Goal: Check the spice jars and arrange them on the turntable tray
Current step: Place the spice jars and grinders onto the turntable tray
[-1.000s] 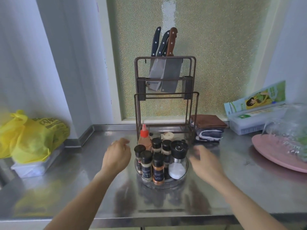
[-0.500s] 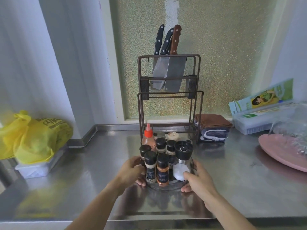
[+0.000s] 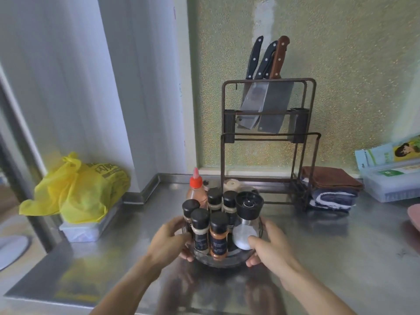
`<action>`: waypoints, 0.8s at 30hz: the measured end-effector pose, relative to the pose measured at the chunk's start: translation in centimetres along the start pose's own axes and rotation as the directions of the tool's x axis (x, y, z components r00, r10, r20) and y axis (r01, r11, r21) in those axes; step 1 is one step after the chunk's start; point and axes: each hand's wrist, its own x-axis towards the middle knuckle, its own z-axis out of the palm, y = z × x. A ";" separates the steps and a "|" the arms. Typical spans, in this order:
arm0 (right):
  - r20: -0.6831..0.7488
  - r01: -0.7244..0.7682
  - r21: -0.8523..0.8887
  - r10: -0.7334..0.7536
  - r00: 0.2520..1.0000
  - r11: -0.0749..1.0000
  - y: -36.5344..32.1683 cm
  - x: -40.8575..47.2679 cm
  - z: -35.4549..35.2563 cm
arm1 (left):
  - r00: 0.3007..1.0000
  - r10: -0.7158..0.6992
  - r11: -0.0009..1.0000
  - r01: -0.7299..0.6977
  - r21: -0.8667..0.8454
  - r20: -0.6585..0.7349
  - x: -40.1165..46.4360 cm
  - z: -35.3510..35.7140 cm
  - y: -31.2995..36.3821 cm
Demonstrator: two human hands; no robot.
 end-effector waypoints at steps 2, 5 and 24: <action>0.059 0.034 -0.001 -0.034 0.998 0.999 -1.6 1.3 2.1 | 0.999 0.007 1.000 -0.007 -0.006 -0.041 0.3 -2.4 0.0; 0.122 0.077 0.003 -0.077 0.990 0.997 -4.0 3.9 5.6 | 0.994 0.024 0.999 -0.027 -0.025 -0.105 1.6 -5.6 0.0; 0.135 0.050 -0.095 -0.037 0.990 0.994 -6.0 19.9 14.4 | 0.979 -0.153 0.982 0.136 -0.128 -0.132 16.3 -10.9 -3.6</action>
